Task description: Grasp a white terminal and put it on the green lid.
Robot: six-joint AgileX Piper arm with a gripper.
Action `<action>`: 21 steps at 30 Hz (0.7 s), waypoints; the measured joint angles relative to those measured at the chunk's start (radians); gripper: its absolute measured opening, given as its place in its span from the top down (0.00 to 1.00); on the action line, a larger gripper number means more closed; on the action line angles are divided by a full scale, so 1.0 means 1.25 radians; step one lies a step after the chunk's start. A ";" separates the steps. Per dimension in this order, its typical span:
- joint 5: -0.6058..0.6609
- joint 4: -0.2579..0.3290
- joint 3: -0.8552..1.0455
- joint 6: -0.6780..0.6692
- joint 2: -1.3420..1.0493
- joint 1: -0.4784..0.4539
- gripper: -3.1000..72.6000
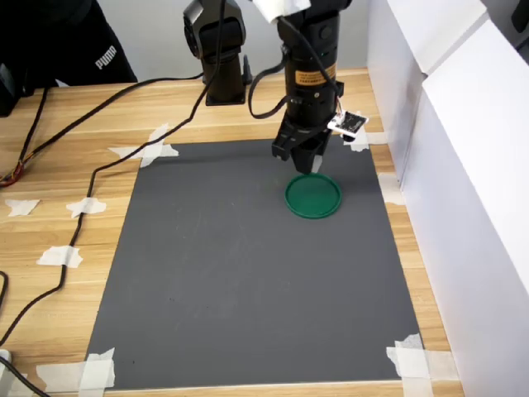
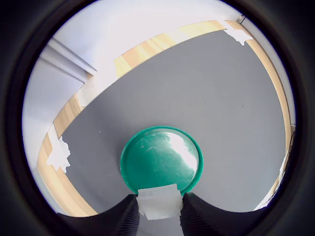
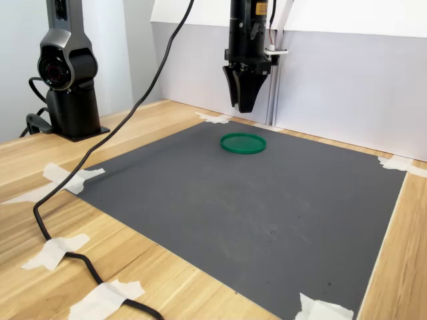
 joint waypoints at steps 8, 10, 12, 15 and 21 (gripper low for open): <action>-0.036 0.000 0.015 -0.011 0.006 0.000 0.53; -0.034 0.000 0.015 -0.014 0.015 0.000 0.53; -0.030 0.000 0.015 -0.015 0.024 0.000 0.53; -0.024 0.000 0.015 -0.018 0.035 0.000 0.53; -0.031 0.000 0.016 -0.024 0.038 0.000 0.45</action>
